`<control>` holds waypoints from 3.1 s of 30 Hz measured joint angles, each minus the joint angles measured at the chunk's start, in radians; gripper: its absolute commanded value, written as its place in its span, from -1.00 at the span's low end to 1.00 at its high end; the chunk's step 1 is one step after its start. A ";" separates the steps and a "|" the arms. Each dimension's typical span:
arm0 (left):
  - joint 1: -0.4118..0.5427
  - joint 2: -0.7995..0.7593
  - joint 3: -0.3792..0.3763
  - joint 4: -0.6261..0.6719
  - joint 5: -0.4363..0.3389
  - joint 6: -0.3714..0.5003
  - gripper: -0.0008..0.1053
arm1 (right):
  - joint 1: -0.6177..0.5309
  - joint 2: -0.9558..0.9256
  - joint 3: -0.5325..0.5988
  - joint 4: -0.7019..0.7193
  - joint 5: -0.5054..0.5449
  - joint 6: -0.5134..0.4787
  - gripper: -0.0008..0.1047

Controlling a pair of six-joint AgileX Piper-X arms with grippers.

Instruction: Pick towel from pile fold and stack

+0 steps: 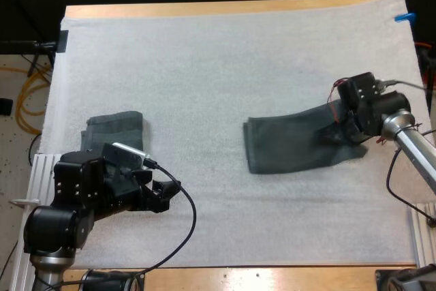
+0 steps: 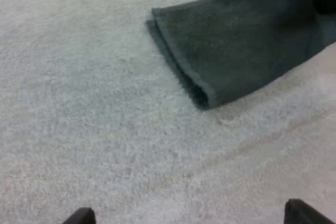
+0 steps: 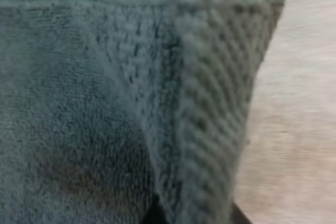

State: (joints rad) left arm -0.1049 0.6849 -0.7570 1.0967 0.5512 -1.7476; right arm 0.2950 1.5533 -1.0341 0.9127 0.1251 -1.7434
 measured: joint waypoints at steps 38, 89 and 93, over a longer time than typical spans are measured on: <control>0.000 0.000 0.000 0.001 0.020 0.000 0.29 | 0.176 0.172 -0.064 -0.221 -0.686 0.318 0.36; 0.000 0.002 0.045 -0.037 0.021 0.000 0.29 | 0.406 -0.529 -0.029 0.158 -0.229 0.248 0.36; 0.000 0.002 0.045 -0.037 0.021 0.000 0.29 | 0.494 -0.697 -0.029 0.186 -0.167 0.277 0.36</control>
State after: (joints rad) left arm -0.1049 0.6873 -0.7123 1.0601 0.5725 -1.7476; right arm 0.7892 0.8567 -1.0629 1.0984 -0.0419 -1.4660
